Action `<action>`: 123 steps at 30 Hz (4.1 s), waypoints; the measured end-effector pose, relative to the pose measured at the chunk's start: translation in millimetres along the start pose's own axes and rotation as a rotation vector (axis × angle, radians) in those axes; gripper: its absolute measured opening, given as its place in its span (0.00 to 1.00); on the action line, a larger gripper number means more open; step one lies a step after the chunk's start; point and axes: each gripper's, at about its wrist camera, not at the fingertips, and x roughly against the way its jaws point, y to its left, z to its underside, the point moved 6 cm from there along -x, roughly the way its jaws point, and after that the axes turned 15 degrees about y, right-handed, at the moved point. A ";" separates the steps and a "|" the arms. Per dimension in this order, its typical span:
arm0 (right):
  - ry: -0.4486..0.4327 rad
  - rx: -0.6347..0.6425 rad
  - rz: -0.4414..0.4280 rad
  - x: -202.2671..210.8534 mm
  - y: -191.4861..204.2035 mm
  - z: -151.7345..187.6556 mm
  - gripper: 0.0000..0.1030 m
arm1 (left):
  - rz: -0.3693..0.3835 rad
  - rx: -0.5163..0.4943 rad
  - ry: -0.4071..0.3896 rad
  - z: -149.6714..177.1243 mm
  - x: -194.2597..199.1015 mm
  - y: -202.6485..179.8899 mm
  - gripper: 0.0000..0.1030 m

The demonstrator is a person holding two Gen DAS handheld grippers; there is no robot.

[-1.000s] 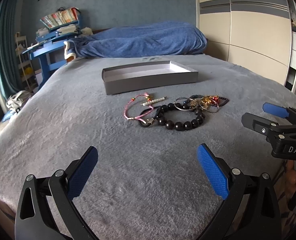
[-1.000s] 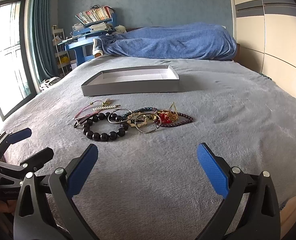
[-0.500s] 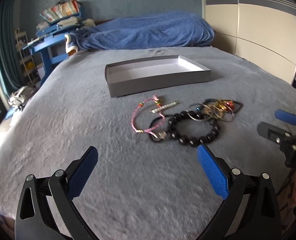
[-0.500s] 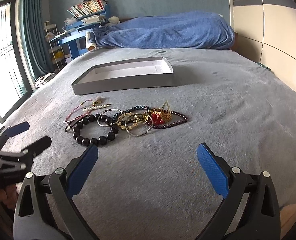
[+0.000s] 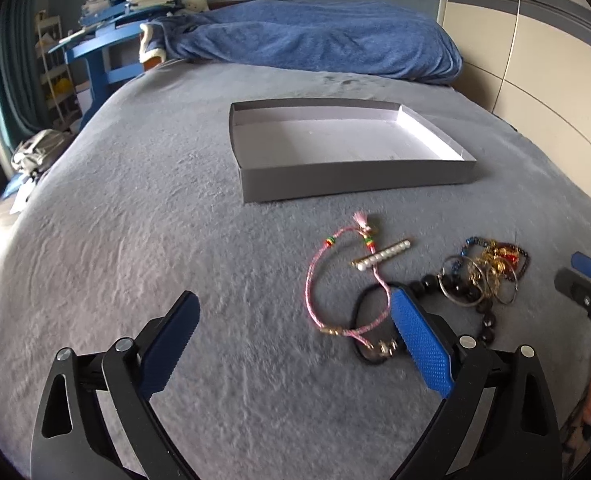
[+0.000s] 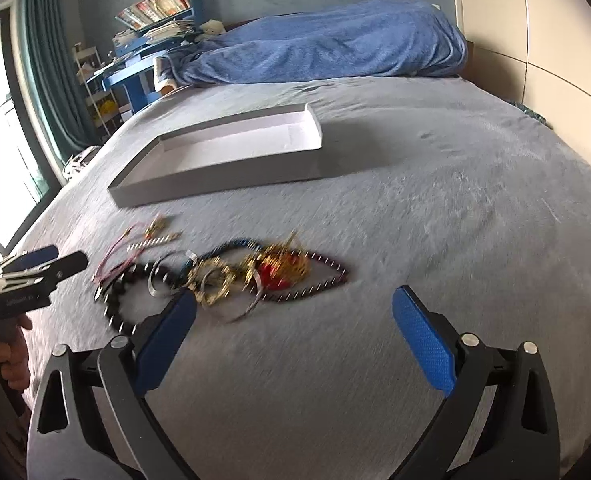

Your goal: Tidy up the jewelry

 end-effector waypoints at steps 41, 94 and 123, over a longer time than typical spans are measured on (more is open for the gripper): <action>-0.036 -0.037 -0.178 1.2 2.9 -54.6 0.00 | 0.145 -0.148 -0.062 -69.1 41.0 -17.5 0.03; 0.157 0.036 -0.104 -35.0 7.1 -33.1 0.31 | 0.135 -0.125 -0.136 -144.3 38.8 -14.4 0.03; -0.107 0.016 -0.252 44.2 18.7 -152.7 0.03 | 0.123 -0.116 -0.160 -161.0 51.2 -8.9 0.03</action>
